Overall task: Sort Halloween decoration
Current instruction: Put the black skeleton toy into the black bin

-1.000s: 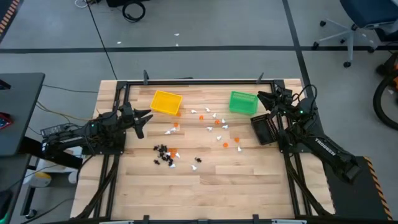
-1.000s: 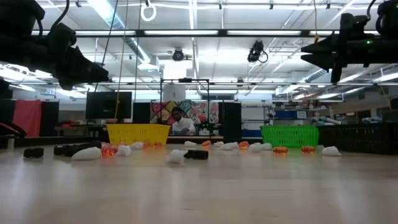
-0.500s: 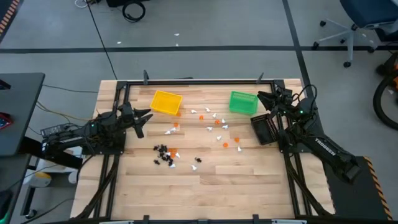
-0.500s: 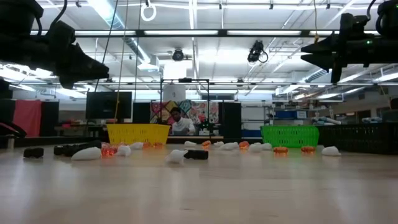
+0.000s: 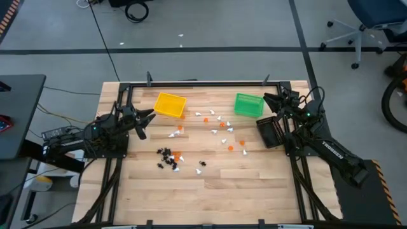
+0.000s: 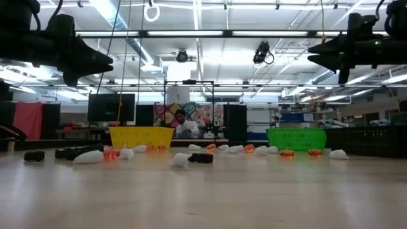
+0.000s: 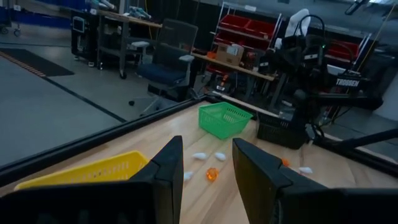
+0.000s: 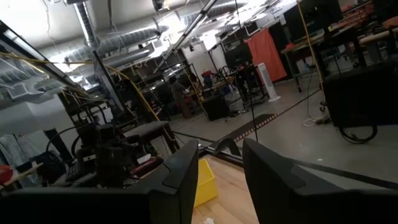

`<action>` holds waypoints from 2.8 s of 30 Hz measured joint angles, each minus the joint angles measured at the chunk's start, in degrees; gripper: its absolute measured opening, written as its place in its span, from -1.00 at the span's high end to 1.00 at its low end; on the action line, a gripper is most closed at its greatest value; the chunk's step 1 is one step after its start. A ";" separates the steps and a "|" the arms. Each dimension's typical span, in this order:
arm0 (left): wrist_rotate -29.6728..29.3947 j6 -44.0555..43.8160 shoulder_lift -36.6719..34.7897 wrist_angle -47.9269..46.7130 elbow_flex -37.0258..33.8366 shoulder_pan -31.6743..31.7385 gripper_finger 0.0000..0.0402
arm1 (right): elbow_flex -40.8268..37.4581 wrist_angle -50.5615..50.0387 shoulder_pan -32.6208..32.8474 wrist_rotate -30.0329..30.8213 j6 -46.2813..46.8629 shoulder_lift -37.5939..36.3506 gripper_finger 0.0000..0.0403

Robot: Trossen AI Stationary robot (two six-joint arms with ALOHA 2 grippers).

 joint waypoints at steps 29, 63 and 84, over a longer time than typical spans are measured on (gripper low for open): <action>0.60 -5.81 0.00 9.63 0.00 -0.02 0.43 | 0.02 1.68 0.07 -5.50 8.28 0.00 0.35; 9.61 -2.41 19.13 6.08 4.28 -0.88 0.43 | 10.19 7.46 24.13 13.16 -13.31 27.52 0.36; 9.57 7.45 32.15 17.51 6.25 -5.29 0.03 | 22.94 7.09 51.48 37.64 -20.10 54.27 0.36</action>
